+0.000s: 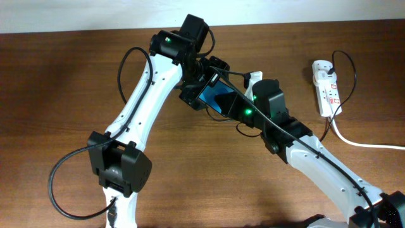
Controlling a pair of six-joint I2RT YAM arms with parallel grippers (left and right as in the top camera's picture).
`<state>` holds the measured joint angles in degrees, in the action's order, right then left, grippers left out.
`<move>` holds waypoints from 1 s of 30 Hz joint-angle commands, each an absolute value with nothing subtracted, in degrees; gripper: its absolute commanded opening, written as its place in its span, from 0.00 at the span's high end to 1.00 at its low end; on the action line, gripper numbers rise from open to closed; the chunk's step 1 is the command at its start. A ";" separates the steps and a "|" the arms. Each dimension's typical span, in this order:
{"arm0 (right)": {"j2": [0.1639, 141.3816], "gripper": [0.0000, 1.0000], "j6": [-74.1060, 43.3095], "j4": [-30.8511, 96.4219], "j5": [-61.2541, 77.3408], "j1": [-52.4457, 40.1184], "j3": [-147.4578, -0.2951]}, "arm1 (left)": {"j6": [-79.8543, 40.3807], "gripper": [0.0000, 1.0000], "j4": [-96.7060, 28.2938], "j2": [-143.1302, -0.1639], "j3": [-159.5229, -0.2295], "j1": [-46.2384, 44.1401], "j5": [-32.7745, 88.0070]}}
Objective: Plug charger to phone and switch on socket
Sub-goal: 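Grasp the phone edge with the right gripper and release left, then hold the phone upright with the right gripper, raise left gripper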
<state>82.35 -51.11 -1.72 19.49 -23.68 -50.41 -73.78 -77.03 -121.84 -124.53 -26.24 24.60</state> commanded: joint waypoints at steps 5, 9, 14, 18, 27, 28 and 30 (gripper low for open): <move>82.11 0.96 -49.80 -2.11 23.16 -19.35 -51.18 | -68.82 0.01 -77.23 -120.86 -126.04 -25.34 24.21; 82.11 0.96 -49.78 -0.75 26.48 -15.18 -51.18 | -63.07 0.01 -77.23 -120.86 -126.06 -24.08 24.62; 81.91 0.96 -49.76 -0.25 29.12 -12.05 -51.18 | -55.18 0.00 -76.66 -120.86 -126.06 -21.45 24.84; 80.49 0.96 -49.78 -0.97 34.33 -8.45 -51.18 | -36.69 0.03 -73.30 -120.86 -126.06 -18.39 31.68; 67.79 0.96 -48.93 0.73 40.29 -2.20 -51.18 | -14.94 0.01 -68.14 -120.86 -126.06 -12.95 55.96; 65.89 0.96 -48.97 1.61 40.27 -2.24 -51.18 | -12.91 0.01 -67.51 -120.86 -126.06 -12.95 58.92; 63.53 0.96 -51.22 2.24 39.33 -2.22 -50.92 | -10.61 0.01 -67.07 -120.86 -126.06 -12.95 60.69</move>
